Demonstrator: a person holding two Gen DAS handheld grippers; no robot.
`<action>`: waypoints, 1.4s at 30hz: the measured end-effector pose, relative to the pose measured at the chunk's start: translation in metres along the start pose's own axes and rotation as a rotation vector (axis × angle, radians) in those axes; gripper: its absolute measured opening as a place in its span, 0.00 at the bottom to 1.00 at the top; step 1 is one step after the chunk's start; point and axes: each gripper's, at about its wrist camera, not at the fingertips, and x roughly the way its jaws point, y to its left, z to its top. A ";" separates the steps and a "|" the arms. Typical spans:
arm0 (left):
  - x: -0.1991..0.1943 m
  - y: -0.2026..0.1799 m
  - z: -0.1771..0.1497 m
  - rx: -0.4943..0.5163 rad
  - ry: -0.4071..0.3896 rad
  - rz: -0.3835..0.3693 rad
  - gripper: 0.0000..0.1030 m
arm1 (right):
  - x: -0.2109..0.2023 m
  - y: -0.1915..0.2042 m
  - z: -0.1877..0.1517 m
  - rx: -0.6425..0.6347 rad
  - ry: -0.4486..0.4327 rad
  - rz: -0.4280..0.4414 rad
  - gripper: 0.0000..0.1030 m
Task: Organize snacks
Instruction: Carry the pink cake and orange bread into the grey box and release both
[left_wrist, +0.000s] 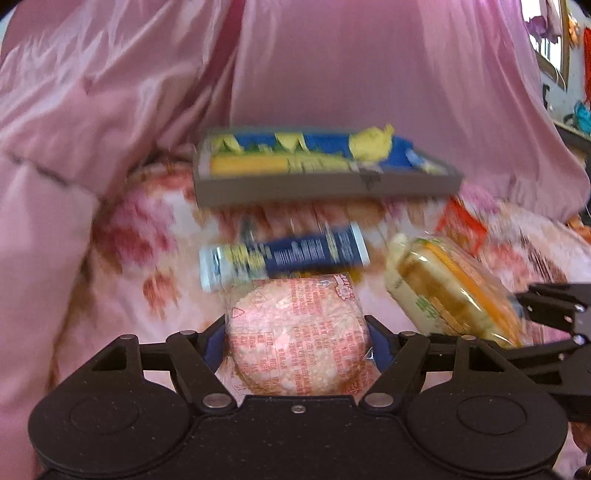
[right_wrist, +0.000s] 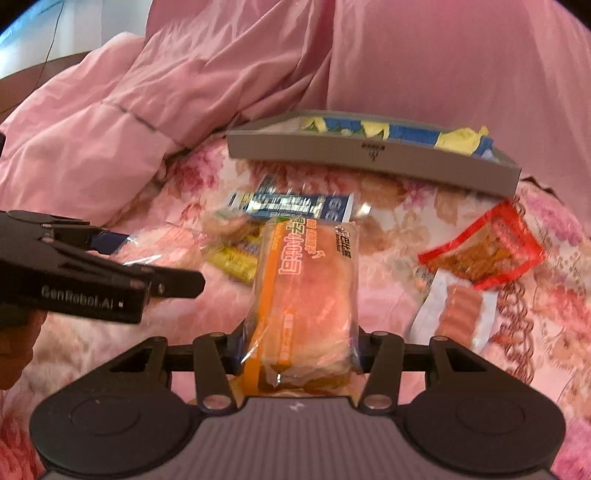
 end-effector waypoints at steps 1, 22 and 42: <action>0.001 0.002 0.009 -0.003 -0.012 0.007 0.73 | -0.001 -0.002 0.006 0.001 -0.016 -0.001 0.52; 0.105 0.024 0.164 -0.099 -0.164 0.133 0.73 | 0.071 -0.085 0.171 0.003 -0.131 -0.052 0.52; 0.175 0.022 0.158 -0.164 -0.021 0.141 0.74 | 0.156 -0.104 0.164 0.076 -0.027 -0.113 0.52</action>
